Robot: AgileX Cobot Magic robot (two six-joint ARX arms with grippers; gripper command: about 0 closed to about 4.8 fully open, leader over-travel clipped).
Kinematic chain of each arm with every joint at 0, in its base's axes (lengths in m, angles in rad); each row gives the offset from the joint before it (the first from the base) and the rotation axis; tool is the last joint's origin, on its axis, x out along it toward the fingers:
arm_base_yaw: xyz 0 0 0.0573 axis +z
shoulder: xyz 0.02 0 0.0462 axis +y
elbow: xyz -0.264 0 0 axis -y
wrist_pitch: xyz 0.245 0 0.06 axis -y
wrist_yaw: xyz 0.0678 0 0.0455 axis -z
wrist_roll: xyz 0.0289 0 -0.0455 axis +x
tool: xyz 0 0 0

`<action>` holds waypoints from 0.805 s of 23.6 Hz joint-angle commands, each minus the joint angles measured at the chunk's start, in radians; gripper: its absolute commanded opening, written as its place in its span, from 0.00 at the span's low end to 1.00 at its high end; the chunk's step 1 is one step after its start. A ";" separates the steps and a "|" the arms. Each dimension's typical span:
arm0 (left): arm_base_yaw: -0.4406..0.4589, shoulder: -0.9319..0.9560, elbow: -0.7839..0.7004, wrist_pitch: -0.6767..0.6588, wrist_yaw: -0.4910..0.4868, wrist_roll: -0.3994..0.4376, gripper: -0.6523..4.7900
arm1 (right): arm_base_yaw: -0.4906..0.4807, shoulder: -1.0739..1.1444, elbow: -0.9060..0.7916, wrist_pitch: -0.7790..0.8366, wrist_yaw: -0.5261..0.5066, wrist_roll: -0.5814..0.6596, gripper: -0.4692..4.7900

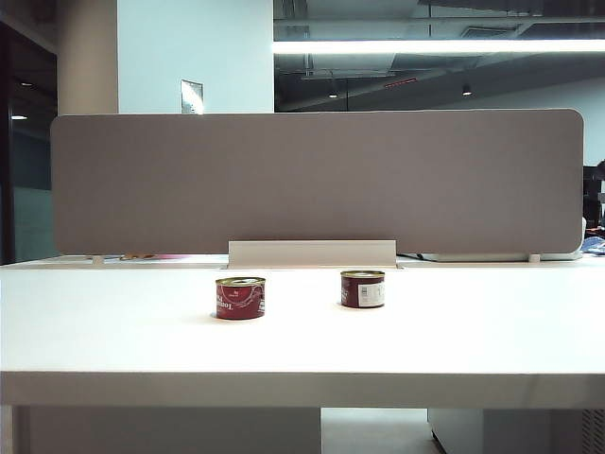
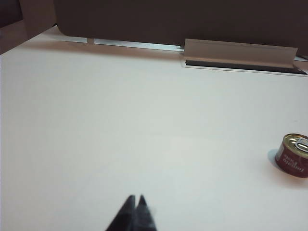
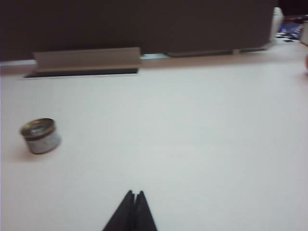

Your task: Stack a can of tomatoes on the right onto the can of tomatoes on the left.

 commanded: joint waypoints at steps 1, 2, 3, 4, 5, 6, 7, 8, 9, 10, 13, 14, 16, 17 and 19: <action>0.001 0.001 0.004 0.013 0.004 0.003 0.11 | 0.006 -0.001 0.006 0.037 -0.031 0.021 0.09; 0.001 0.001 0.004 0.013 0.005 0.003 0.11 | 0.008 0.000 0.012 0.035 -0.031 0.042 0.09; 0.001 0.001 0.004 0.013 0.004 0.003 0.11 | 0.008 0.003 0.022 0.034 -0.033 0.089 0.09; 0.001 0.001 0.004 0.013 0.004 0.003 0.11 | 0.008 0.003 0.029 0.033 -0.035 0.109 0.09; 0.001 0.001 0.004 0.014 0.004 0.003 0.11 | 0.008 0.003 0.044 0.025 -0.039 0.113 0.09; 0.001 0.001 0.004 0.014 0.004 0.003 0.11 | 0.008 0.006 0.064 0.010 -0.046 0.113 0.08; 0.001 0.001 0.004 0.013 0.004 0.003 0.11 | 0.008 0.012 0.080 -0.005 -0.046 0.113 0.09; 0.001 0.001 0.004 0.013 0.004 0.003 0.11 | 0.008 0.021 0.095 -0.017 -0.046 0.113 0.09; 0.001 0.001 0.004 0.013 0.004 0.003 0.11 | 0.008 0.036 0.113 -0.024 -0.046 0.113 0.09; 0.001 0.001 0.004 0.014 0.004 0.003 0.11 | 0.008 0.053 0.128 -0.025 -0.046 0.113 0.09; 0.001 0.001 0.004 0.013 0.004 0.003 0.11 | 0.008 0.153 0.197 -0.021 -0.046 0.112 0.09; 0.001 0.001 0.004 0.013 0.004 0.003 0.11 | 0.008 0.184 0.214 -0.021 -0.047 0.111 0.09; 0.001 0.001 0.004 0.013 0.004 0.003 0.11 | 0.008 0.259 0.254 -0.020 -0.047 0.111 0.09; 0.001 0.001 0.004 0.013 0.004 0.003 0.11 | 0.008 0.342 0.295 -0.015 -0.047 0.108 0.12; 0.001 0.001 0.004 0.013 0.004 0.003 0.11 | 0.008 0.412 0.331 -0.010 -0.053 0.087 0.21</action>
